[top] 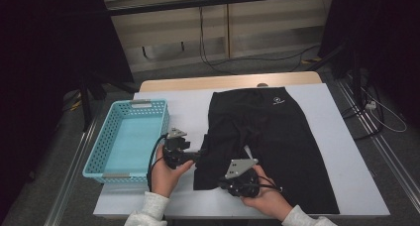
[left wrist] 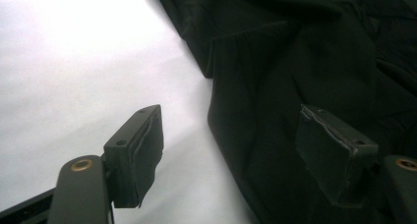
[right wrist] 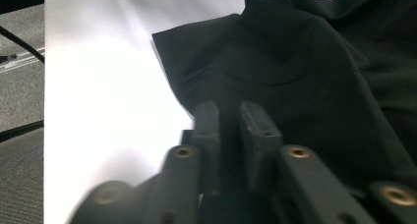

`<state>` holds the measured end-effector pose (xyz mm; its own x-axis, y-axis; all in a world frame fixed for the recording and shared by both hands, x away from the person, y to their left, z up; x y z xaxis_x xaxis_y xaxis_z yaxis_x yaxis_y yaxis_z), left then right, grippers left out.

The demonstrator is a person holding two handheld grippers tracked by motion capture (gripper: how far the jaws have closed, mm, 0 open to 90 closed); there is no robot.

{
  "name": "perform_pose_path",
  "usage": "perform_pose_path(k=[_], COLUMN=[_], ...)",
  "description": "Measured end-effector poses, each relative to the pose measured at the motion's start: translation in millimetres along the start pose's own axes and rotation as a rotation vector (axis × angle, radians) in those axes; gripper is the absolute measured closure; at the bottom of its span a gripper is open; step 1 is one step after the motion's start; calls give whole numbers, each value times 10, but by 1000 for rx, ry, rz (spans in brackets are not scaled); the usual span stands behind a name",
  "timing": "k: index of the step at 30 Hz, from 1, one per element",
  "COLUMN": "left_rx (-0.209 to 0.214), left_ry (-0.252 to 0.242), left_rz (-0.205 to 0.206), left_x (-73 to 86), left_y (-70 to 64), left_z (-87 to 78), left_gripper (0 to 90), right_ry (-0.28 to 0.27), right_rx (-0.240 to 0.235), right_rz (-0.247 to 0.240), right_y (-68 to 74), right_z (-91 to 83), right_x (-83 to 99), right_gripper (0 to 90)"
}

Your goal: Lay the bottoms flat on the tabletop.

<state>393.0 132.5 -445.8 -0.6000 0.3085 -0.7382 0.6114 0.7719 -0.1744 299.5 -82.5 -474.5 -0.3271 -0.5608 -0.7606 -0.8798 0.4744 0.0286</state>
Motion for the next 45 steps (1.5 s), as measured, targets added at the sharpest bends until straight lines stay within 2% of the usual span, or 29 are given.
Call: perform_pose_path(k=[3,10,14,20,22,25,27,29,30,31,32,33,35,36,38,39,40,42,43,45], left_rx=[1,-1,-8,-11,-11,-11,-11,-10,-11,-15,-17,-17,-20,-20,-24,-26,-24,-25,-23,-24], left_ry=[0,-15,-17,-12,-11,-13,-15,-13,-13,-11,-11,-10,-13,-19,-24,-25,-25,-25,-25,-27], left_rz=[8,-2,1,-2,3,6,5,4,6,12,11,9,13,10,8,9,6,8,7,8], left_x=[-2,-21,-28,-24,-23,-27,-28,-26,-24,-23,-21,-20,-19,-19,-23,-24,-23,-21,-22,-26], left_y=[-7,8,22,32,31,29,27,25,24,25,23,23,25,24,25,27,26,21,20,22], left_z=[2,-31,-49,-36,-28,-29,-30,-30,-29,-28,-26,-25,-26,-26,-35,-36,-34,-29,-30,-33], left_gripper=[267,265,265,265,265,265,265,265,265,265,265,265,266,266,267,267,267,267,267,267], right_ry=[-5,14,29,54,37,-1,-27,-45,-53,-58,-52,-41,-28,-25,-14,-10,-10,-6,-2,-4], right_rx=[-16,-52,-92,-158,-151,-116,-105,-74,-71,-72,-53,-24,-24,-15,5,16,14,8,-3,-10], right_rz=[19,39,49,35,36,21,37,63,78,85,87,85,90,92,53,54,69,77,83,95], right_y=[-19,-43,-30,7,0,-25,-64,-117,-142,-169,-189,-207,-228,-227,-212,-213,-213,-212,-218,-220], right_z=[-10,-59,-113,-183,-186,-177,-168,-153,-140,-124,-105,-81,-21,4,13,15,16,12,11,7], right_x=[3,16,42,78,71,43,23,3,-4,-10,-15,-15,0,8,-8,-12,-16,-18,-16,-15], right_gripper=[879,888,889,879,772,631,597,531,531,520,496,501,515,539,611,650,691,836,876,892])
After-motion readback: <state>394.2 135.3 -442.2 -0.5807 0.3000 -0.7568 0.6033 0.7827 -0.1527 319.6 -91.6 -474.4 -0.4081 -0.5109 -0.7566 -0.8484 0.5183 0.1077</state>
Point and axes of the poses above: each handheld gripper's, and its own axes: z roughly forward along the jaws, x roughly out of its underside, y roughly to its left, the point moved 1 cm from there along z, roughly forward along the jaws, and after that the axes turned 2 degrees about -x, right-handed, at the moved point
